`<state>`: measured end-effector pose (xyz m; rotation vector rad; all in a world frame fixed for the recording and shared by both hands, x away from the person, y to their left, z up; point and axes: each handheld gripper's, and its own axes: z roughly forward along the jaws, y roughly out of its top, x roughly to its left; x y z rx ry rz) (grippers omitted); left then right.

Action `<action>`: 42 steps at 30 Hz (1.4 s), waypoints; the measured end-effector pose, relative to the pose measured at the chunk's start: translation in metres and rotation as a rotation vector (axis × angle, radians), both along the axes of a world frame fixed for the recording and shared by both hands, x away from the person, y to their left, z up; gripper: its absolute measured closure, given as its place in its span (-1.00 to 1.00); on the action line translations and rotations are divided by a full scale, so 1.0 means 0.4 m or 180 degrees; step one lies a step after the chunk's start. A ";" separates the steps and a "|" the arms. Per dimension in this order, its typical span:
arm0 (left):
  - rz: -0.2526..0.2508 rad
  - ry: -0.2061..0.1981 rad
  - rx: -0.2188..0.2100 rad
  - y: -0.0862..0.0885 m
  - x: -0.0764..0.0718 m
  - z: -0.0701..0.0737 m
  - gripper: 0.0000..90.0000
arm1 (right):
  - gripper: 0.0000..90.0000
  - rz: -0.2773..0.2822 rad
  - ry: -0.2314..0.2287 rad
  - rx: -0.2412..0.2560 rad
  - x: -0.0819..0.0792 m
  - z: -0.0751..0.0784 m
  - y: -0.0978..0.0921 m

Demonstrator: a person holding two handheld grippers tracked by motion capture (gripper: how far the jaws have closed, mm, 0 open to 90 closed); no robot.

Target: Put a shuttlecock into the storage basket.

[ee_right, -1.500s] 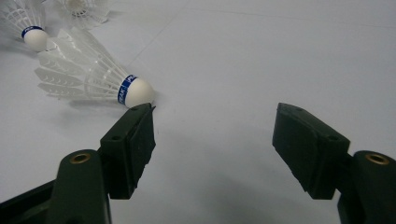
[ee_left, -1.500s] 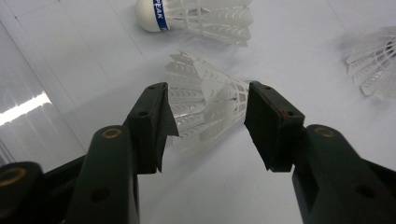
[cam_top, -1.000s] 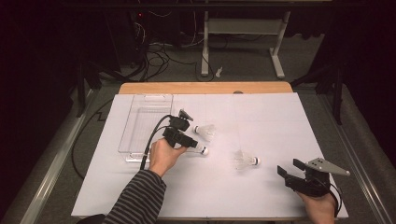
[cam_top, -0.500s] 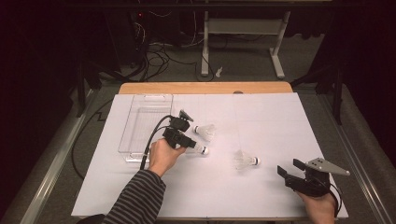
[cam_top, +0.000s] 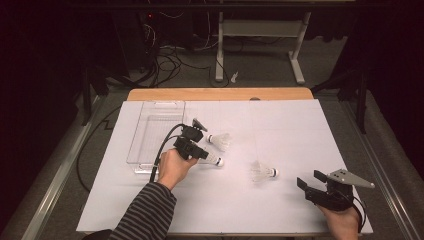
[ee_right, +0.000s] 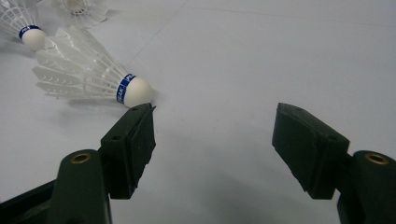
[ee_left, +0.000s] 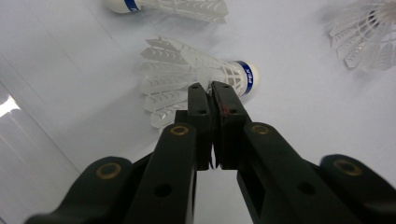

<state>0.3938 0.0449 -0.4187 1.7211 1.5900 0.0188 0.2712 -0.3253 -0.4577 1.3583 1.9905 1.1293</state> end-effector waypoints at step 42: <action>-0.0187 -0.0182 -0.0322 0.037 -0.054 0.075 0.99 | -0.33 0.0045 -0.0072 -0.0025 -0.002 0.002 0.004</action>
